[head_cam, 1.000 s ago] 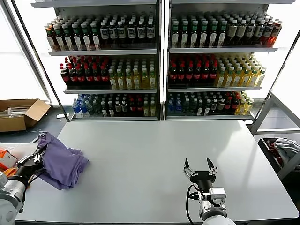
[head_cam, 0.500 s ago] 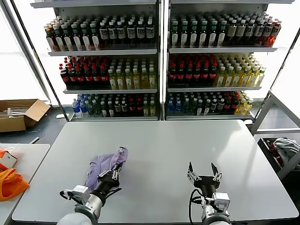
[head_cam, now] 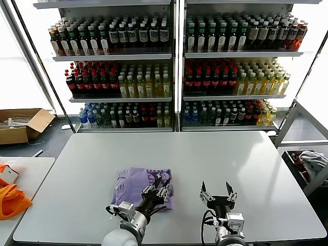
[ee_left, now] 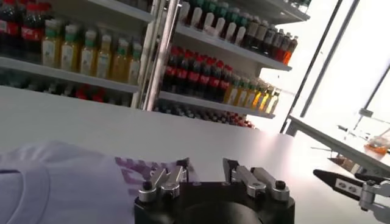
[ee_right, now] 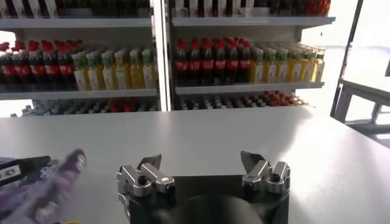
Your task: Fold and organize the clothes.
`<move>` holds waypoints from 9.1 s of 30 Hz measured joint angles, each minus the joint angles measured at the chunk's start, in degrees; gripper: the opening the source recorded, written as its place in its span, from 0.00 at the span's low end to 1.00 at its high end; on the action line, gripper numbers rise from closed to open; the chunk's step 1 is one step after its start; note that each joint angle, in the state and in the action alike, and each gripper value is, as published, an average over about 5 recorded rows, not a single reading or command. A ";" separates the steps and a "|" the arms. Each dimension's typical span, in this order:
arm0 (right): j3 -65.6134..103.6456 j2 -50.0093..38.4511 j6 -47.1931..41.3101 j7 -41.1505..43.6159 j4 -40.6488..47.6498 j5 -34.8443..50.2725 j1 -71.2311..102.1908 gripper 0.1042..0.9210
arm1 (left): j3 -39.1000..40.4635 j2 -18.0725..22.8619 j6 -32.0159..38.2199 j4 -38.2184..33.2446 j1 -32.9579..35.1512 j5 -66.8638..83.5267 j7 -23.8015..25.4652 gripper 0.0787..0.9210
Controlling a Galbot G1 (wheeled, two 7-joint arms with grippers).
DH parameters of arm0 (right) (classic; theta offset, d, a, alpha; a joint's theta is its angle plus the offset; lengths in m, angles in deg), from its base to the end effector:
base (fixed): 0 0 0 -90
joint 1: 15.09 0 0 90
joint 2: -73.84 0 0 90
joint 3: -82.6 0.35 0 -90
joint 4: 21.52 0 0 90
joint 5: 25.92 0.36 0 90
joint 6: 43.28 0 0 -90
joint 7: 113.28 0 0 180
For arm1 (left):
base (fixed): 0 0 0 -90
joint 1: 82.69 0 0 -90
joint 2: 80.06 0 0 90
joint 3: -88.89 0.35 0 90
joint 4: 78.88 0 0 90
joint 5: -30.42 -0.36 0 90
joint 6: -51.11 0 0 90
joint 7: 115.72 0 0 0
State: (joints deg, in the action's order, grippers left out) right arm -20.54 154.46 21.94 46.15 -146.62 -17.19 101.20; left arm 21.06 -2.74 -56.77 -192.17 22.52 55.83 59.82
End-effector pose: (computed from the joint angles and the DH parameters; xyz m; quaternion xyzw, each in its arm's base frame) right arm 0.1898 0.0428 -0.2633 -0.0221 -0.9869 -0.0026 0.1600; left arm 0.2352 -0.0762 -0.3023 -0.2089 -0.9562 0.1335 0.1555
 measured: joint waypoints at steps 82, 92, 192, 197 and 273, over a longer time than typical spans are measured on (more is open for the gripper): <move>-2.04 -9.91 -2.00 -1.08 13.77 12.89 -17.70 0.48 | -18.54 -2.76 1.21 -8.02 9.32 -8.27 -3.82 0.88; -8.00 -8.19 3.27 3.40 15.12 4.54 -20.26 0.82 | -19.28 -2.96 2.58 -8.50 8.80 -7.88 -4.37 0.88; -11.20 1.74 -4.65 -9.90 21.84 11.82 -21.69 0.88 | -18.67 -2.38 1.50 -7.99 12.26 -7.34 -3.85 0.88; -11.29 0.66 -3.51 -8.77 19.23 10.03 -20.74 0.88 | -18.79 -1.95 2.11 -8.86 12.50 -7.77 -4.00 0.88; 8.94 -14.16 2.45 6.85 6.24 1.43 -8.99 0.88 | -18.61 -0.32 7.99 -11.37 13.17 -15.00 -2.13 0.88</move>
State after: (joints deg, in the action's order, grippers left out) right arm -11.60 140.30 24.38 53.01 -140.38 -15.76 92.22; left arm 2.45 -3.06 -48.79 -203.54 35.69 40.83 57.69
